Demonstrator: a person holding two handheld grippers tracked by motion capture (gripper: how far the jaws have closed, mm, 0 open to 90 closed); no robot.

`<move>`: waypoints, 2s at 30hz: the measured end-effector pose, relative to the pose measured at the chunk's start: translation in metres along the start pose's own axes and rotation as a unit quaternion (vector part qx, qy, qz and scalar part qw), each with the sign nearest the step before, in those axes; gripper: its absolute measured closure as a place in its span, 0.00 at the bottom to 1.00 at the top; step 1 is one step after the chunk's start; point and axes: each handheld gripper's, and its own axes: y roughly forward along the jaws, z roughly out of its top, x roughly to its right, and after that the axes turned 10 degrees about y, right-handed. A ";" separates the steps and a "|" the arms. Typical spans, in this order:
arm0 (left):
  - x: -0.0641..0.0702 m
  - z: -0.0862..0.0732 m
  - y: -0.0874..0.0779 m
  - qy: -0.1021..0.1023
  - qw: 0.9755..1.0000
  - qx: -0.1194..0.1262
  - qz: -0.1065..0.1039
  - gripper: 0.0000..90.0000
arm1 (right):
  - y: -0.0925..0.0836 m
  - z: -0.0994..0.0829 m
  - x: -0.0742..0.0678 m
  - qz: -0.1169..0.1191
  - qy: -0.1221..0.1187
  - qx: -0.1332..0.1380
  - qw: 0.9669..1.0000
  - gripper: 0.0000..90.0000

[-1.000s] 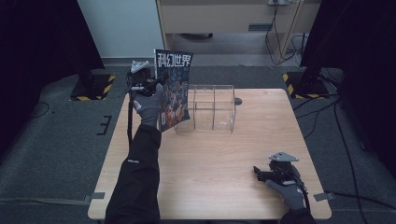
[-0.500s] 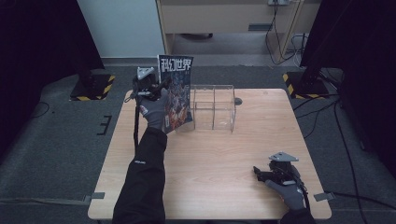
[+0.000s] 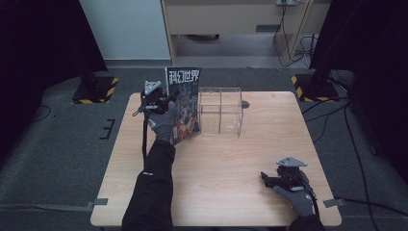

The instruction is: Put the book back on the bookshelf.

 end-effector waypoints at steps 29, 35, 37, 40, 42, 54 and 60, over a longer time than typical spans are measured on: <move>0.008 -0.042 -0.073 0.036 0.999 -0.014 -0.024 0.90 | 0.001 -0.001 -0.002 -0.001 -0.003 0.002 1.000 0.13; 0.008 -0.056 -0.087 0.025 0.999 -0.011 -0.022 0.90 | 0.000 -0.001 -0.002 -0.002 -0.007 0.002 1.000 0.13; 0.008 -0.060 -0.091 0.028 0.999 -0.015 -0.020 0.90 | 0.000 -0.001 -0.002 -0.001 -0.009 0.001 1.000 0.13; 0.007 -0.066 -0.098 0.028 0.999 -0.018 -0.019 0.90 | 0.000 -0.001 -0.003 -0.001 -0.006 0.002 1.000 0.13; 0.006 -0.070 -0.100 0.026 0.999 -0.019 -0.019 0.90 | 0.001 -0.001 -0.004 -0.001 -0.005 0.001 1.000 0.13; -0.003 -0.064 -0.100 0.025 0.999 -0.012 -0.020 0.88 | 0.001 -0.001 -0.004 0.001 -0.005 0.001 1.000 0.13; -0.003 -0.047 -0.097 0.037 0.999 -0.008 -0.018 0.88 | 0.001 -0.001 -0.004 0.002 -0.005 0.000 1.000 0.13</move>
